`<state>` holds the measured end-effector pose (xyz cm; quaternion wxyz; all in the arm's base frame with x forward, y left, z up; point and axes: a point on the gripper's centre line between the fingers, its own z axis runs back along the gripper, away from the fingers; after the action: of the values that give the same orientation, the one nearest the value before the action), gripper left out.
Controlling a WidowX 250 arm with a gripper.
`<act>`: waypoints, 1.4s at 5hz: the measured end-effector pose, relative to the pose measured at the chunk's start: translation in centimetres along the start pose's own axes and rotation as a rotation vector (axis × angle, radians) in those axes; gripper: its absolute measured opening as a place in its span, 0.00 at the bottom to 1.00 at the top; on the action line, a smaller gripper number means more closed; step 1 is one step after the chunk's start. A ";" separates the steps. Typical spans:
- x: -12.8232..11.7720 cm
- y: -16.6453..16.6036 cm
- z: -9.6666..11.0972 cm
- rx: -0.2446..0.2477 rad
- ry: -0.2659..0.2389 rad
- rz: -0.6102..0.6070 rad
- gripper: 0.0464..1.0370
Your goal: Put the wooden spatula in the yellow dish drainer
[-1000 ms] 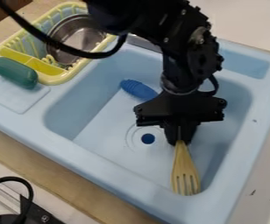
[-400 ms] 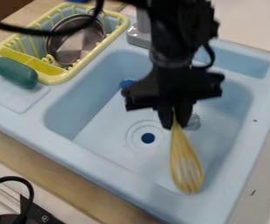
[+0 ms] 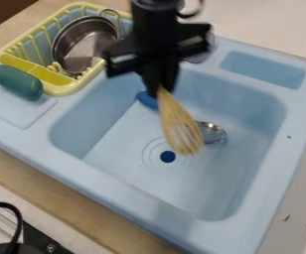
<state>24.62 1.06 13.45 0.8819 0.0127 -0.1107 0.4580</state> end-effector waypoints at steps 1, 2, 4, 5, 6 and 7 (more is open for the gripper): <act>3.5 1.9 0.4 -0.001 -0.027 0.124 0.04; 6.3 3.4 1.1 0.003 -0.077 0.228 0.04; 11.4 4.7 0.4 0.042 -0.153 0.340 0.04; 13.1 5.2 -0.9 0.073 -0.112 0.411 0.04; 14.5 5.8 -1.6 0.071 -0.079 0.487 0.04; 15.2 6.2 -2.7 0.065 -0.032 0.522 0.04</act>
<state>28.52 17.20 13.44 0.7311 0.0191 -0.1097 0.6732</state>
